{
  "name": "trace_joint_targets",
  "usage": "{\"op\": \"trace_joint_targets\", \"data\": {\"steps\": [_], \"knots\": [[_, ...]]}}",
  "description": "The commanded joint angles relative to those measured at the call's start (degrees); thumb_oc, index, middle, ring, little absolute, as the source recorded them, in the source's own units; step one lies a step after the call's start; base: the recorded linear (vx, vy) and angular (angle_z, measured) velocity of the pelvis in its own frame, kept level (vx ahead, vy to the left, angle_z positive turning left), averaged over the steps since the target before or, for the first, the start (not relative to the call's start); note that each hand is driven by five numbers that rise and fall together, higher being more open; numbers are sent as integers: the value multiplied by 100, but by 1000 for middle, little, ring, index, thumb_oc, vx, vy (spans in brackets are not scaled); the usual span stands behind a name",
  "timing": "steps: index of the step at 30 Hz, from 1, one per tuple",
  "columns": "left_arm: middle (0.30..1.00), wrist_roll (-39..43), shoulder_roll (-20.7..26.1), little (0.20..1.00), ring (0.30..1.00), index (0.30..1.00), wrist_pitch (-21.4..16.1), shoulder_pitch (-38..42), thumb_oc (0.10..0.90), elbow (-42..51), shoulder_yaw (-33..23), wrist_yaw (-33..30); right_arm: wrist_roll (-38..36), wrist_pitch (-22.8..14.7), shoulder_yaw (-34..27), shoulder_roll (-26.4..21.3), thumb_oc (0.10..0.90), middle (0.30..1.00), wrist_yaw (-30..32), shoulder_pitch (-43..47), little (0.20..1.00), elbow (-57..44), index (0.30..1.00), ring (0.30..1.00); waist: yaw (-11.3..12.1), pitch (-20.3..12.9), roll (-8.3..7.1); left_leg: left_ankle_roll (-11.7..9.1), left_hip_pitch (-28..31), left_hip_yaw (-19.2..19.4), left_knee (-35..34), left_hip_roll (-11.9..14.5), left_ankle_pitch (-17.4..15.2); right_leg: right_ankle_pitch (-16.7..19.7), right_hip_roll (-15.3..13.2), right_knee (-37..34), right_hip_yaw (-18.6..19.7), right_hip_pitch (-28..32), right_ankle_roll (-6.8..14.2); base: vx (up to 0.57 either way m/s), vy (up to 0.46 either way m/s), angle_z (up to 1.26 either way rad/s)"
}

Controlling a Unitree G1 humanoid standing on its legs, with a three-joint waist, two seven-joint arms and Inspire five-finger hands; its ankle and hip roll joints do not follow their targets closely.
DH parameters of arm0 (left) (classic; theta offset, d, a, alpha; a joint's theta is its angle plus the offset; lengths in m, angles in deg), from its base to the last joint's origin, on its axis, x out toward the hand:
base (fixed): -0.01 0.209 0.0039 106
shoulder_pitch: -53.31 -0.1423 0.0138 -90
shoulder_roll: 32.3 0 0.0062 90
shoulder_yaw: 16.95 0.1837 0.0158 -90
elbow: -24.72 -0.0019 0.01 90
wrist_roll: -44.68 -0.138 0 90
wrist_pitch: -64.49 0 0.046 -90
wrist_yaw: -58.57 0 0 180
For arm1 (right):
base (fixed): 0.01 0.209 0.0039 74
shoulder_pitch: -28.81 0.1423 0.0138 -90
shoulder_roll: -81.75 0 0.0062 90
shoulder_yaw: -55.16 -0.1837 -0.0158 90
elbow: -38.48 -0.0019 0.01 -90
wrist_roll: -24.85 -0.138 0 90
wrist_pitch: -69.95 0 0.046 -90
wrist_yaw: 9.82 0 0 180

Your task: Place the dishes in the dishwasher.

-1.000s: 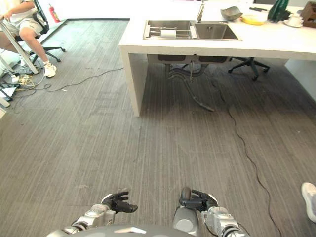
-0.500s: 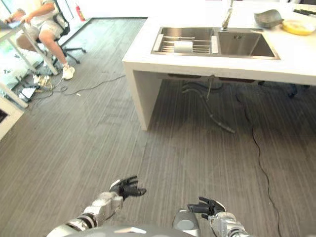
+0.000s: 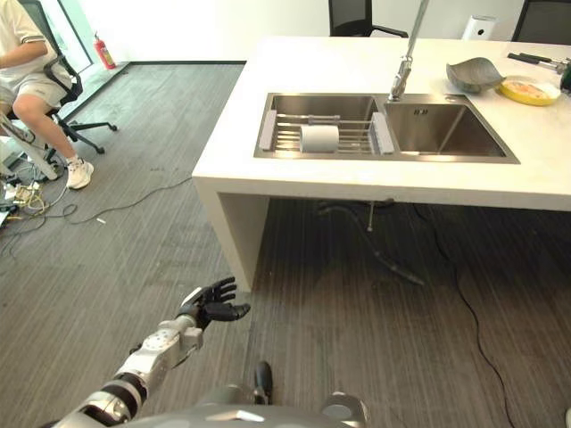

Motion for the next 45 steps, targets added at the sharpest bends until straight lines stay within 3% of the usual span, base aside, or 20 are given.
{"op": "trace_joint_targets", "data": {"steps": [1, 2, 3, 8, 11, 13, 17, 18, 19, 20, 21, 22, 23, 27, 30, 34, 36, 38, 41, 45], "knots": [[900, -1, 334, 900, 900, 900, -619, 236, 800, 1599, -675, -113, 56, -63, -400, -477, 800, 900, 62, 228, 900, -41, 900, 900, 218, -13, 335, -694, 433, -8, 193, 328, -803, 1412, -265, -2549, -487, 188, 19, 266, -271, 8], [900, -2, 337, 900, 900, 900, -611, 226, 800, 1612, -678, -115, 57, -62, -398, -475, 800, 900, 62, 225, 900, -42, 900, 900, 207, -7, 342, -698, 444, -19, 194, 339, -805, 1418, -251, -2571, -507, 218, 16, 323, -457, 14], [900, 17, 508, 900, 900, 900, -705, 87, 800, 2251, -952, -168, 30, -99, -509, -319, 800, 900, 117, 105, 900, -130, 900, 900, 226, -77, 325, -818, 476, -76, 209, 369, -942, 1717, -511, -3753, -260, 232, 105, 140, -255, 22], [900, -4, 531, 900, 900, 900, -972, -29, 800, 2854, -1638, -413, 38, -56, -447, 172, 800, 900, 36, -176, 900, -368, 900, 900, 52, -173, 213, -1072, 540, -99, 465, 415, -1216, 2326, -553, -4704, 748, 296, 357, 171, -342, 9], [900, -76, 573, 900, 900, 900, -1020, -133, 800, 3077, -1921, -466, 177, -61, -242, 350, 800, 900, -20, -213, 900, -565, 900, 900, 95, -257, 165, -1215, 611, -59, 612, 511, -1298, 2132, -470, -4848, 621, 443, 372, 134, -357, -2], [900, -78, 634, 900, 900, 900, -1091, -127, 800, 3066, -2134, -565, 364, -70, 133, 504, 800, 900, -76, -188, 900, -832, 900, 900, 112, -304, 216, -1479, 528, -200, 925, 837, -955, 1605, -167, -4887, 445, 603, 251, 79, -513, -17], [900, -16, 655, 900, 900, 900, -1133, -68, 800, 2936, -2426, -785, 536, -110, 554, 482, 800, 900, -44, -243, 900, -1311, 900, 900, 106, -259, 221, -1737, 304, -272, 1620, 1211, -150, 1233, 270, -5180, 151, 1008, -57, 27, -432, 11], [900, -59, 678, 900, 900, 900, -1133, -43, 800, 2957, -2481, -845, 539, -112, 612, 473, 800, 900, -13, -293, 900, -1425, 900, 900, 85, -240, 200, -1764, 212, -158, 1838, 1347, 29, 1153, 363, -5266, 64, 1124, -150, -13, -523, 2], [900, -123, 669, 900, 900, 900, -1098, 36, 800, 2964, -2519, -942, 538, -110, 696, 502, 800, 900, 24, -435, 900, -1640, 900, 900, -1, -201, 160, -1762, 77, 473, 2117, 1756, 291, 997, 524, -5340, -147, 1349, -310, -15, -374, 15], [900, -124, 669, 900, 900, 900, -1097, 35, 800, 2965, -2518, -944, 538, -107, 697, 502, 800, 900, 25, -440, 900, -1647, 900, 900, 5, -194, 168, -1766, 80, 475, 2134, 1772, 281, 999, 538, -5346, -141, 1357, -315, -11, -352, 33], [900, -196, 692, 900, 900, 900, -1080, 89, 800, 2907, -2505, -996, 490, -89, 680, 491, 800, 900, 64, -560, 900, -1756, 900, 900, -71, -188, 169, -1737, 101, 945, 2113, 1953, 293, 915, 609, -5332, -248, 1418, -396, -13, -177, 29], [900, -239, 675, 900, 900, 900, -1040, 107, 800, 2896, -2519, -1022, 471, -58, 650, 472, 800, 900, 55, -656, 900, -1870, 900, 900, -92, -142, 181, -1714, 15, 1046, 2161, 1869, 208, 847, 677, -5312, -228, 1462, -416, -15, -208, 38], [900, -339, 656, 900, 900, 900, -1018, 123, 800, 2854, -2595, -1089, 421, -16, 581, 493, 800, 900, -22, -901, 900, -1990, 900, 900, -91, -140, 235, -1587, -104, 1018, 1796, 1397, -128, 824, 710, -5286, -222, 1439, -381, -17, -102, 27], [900, -955, 853, 900, 900, 900, -868, 52, 800, 2669, -2838, -1288, 359, 35, 472, 528, 800, 900, -157, -1139, 900, -2160, 900, 900, -107, -116, 279, -1587, -191, 672, 1360, 874, -198, 884, 761, -5226, -65, 1334, -346, 2, 6, -7], [900, -2059, 1166, 900, 900, 900, -690, -276, 800, 2796, -3390, -1540, 376, 40, 229, 759, 800, 900, -285, -1437, 900, -2034, 900, 900, -108, -162, 329, -1433, 43, 268, 769, 435, -605, 896, 842, -5175, 71, 1251, -275, 41, 31, -38], [900, -2345, 1202, 900, 900, 900, -822, -568, 800, 3462, -3789, -1585, 241, -57, 113, 944, 800, 900, -329, -1710, 900, -1771, 900, 900, -160, -292, 352, -1309, 433, 362, 269, 430, -508, 883, 847, -5017, 98, 1218, -184, 65, 95, -21], [900, -2140, 1206, 900, 900, 900, -996, -555, 800, 3949, -3811, -1446, 199, -78, 47, 965, 800, 900, -364, -1705, 900, -1696, 900, 900, -233, -274, 344, -1149, 554, 418, 101, 403, -701, 951, 729, -4440, 77, 1017, -87, 16, 157, -2], [900, -1856, 1267, 900, 900, 900, -1217, -463, 800, 4638, -3715, -1253, 286, -152, 62, 937, 800, 900, -378, -1683, 900, -1795, 900, 900, -410, -124, 359, -904, 718, 449, 52, 333, -848, 1429, 527, -3194, 304, 481, 238, -13, 167, 1], [900, -1825, 1298, 900, 900, 900, -1273, -360, 800, 4894, -3572, -1187, 282, -178, 41, 921, 800, 900, -375, -1680, 900, -1959, 900, 900, -474, -46, 346, -835, 773, 414, -3, 342, -866, 1520, 534, -2674, 686, 127, 324, -19, 30, -27], [900, -1789, 1336, 900, 900, 900, -1396, -137, 800, 5388, -3218, -1052, 391, -253, 76, 846, 800, 900, -306, -1745, 900, -2338, 900, 900, -564, -95, 297, -941, 782, 323, -192, 401, -844, 1324, 413, -3658, 942, 143, 182, 37, -109, -13]]}}
